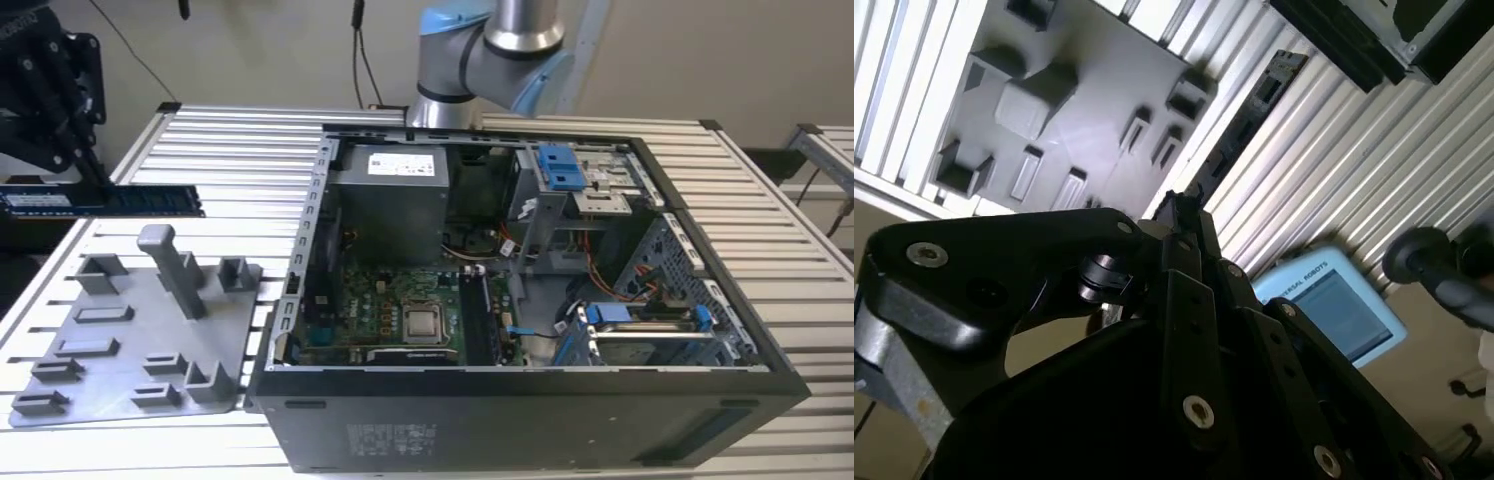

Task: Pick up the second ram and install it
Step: 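Pick up the second ram and move it above second insertion slot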

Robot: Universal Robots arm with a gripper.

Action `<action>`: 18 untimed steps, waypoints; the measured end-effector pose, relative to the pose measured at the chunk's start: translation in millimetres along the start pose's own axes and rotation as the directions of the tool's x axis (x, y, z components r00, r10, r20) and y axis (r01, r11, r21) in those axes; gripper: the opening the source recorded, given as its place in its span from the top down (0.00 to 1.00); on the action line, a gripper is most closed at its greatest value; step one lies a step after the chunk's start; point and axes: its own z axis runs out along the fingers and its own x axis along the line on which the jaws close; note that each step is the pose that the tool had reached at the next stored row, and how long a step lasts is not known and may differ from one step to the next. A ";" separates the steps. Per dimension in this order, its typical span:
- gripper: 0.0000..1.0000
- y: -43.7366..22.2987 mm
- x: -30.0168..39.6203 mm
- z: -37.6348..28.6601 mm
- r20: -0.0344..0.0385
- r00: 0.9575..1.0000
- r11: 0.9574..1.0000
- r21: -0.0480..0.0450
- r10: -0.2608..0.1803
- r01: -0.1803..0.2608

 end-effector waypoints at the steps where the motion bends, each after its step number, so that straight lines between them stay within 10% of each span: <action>1: 0.86 -1.9 0.0 0.0 0.000 1.000 1.000 0.000 0.000 0.000; 18: 0.86 -34.2 0.6 -0.3 0.000 1.000 1.000 -0.005 0.000 0.000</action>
